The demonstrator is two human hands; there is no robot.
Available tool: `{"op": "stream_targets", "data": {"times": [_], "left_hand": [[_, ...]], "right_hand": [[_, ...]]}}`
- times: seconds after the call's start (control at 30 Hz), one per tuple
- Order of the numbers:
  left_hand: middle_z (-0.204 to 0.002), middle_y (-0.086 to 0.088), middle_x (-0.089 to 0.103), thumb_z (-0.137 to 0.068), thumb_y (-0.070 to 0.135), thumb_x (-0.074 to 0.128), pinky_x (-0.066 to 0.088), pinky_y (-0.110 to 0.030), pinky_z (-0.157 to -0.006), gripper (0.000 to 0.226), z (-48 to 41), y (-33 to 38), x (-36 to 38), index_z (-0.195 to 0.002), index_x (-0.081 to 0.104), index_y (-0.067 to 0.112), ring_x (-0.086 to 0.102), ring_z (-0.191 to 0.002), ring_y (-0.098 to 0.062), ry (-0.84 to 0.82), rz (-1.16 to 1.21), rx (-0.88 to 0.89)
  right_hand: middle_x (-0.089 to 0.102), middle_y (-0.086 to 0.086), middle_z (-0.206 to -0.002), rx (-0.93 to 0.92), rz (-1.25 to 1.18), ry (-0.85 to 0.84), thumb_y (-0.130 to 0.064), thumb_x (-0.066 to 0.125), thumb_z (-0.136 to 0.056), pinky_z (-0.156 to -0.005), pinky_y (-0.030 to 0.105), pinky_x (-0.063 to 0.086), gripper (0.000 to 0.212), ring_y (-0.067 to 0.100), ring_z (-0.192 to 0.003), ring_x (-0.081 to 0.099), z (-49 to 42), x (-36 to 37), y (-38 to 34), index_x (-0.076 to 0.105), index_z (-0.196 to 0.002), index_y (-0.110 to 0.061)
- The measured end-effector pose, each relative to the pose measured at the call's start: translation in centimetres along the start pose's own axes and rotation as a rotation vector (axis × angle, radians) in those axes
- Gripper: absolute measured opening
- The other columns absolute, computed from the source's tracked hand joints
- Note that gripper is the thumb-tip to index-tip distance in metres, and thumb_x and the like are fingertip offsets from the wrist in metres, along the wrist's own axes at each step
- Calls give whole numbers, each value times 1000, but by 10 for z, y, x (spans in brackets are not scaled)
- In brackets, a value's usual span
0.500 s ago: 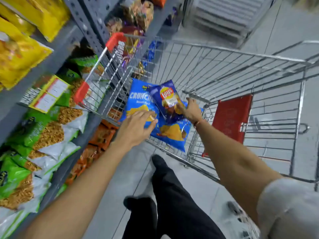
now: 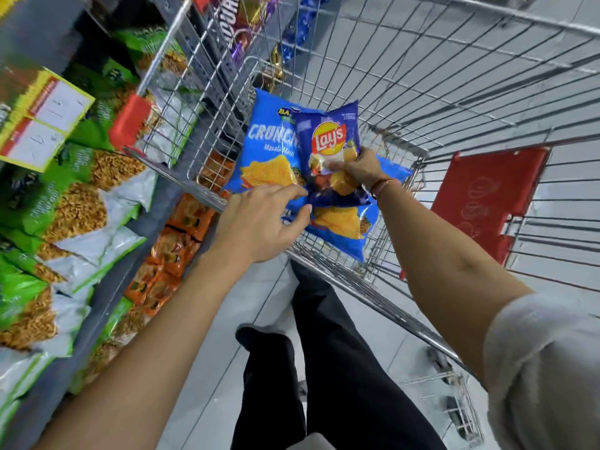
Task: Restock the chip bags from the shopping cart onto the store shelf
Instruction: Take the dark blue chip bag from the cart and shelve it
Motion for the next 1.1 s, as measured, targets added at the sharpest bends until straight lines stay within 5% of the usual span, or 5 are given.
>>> {"op": "stream_targets", "data": {"times": [0.1, 0.23, 0.4, 0.57, 1.1], "left_hand": [[-116, 3, 68, -82, 49, 34, 46, -36, -76, 48, 1, 0, 0, -117, 59, 27, 61, -106, -25, 13, 5, -9], [-113, 1, 70, -86, 47, 39, 44, -36, -73, 40, 1, -2, 2, -114, 60, 28, 62, -101, -28, 20, 18, -34], [-111, -1, 69, -90, 38, 46, 50, -38, -77, 31, 8, 5, -7, -109, 63, 22, 62, -100, -27, 38, 70, -40], [-112, -3, 69, -90, 35, 51, 52, -40, -82, 29, 28, 11, -44, -109, 64, 17, 63, -101, -24, 108, 101, -18], [-110, -11, 70, -85, 25, 56, 40, -29, -89, 28, 255, 31, -360, -108, 65, 11, 64, -99, -27, 1167, -222, -33]], "right_hand": [[61, 6, -109, 30, -18, 73, -30, 87, -61, -81, 36, 51, 54, 22, -93, 59, 9, 4, 1, 55, -98, -9], [63, 15, -122, 48, -188, 110, -26, 87, -61, -89, 46, 55, 76, 30, -107, 63, 28, 6, 2, 52, -122, 3], [70, 8, -99, -66, -306, 135, -19, 87, -62, -59, 23, 54, 56, 18, -80, 67, 73, 1, -24, 64, -109, 0], [74, 11, -102, -229, -397, 83, -18, 88, -61, -67, 29, 59, 61, 22, -87, 72, 127, -6, -83, 62, -113, 1], [77, -9, -76, -1107, -601, -254, -8, 84, -64, -64, 22, 57, 29, 7, -75, 72, 445, 51, -376, 70, -89, -13]]}}
Point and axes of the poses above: each hand's wrist, its own z-axis away from the middle knuckle, its own x-axis out of the palm, y = z × x, the point moved 3 cm from there along -z, towards the middle knuckle
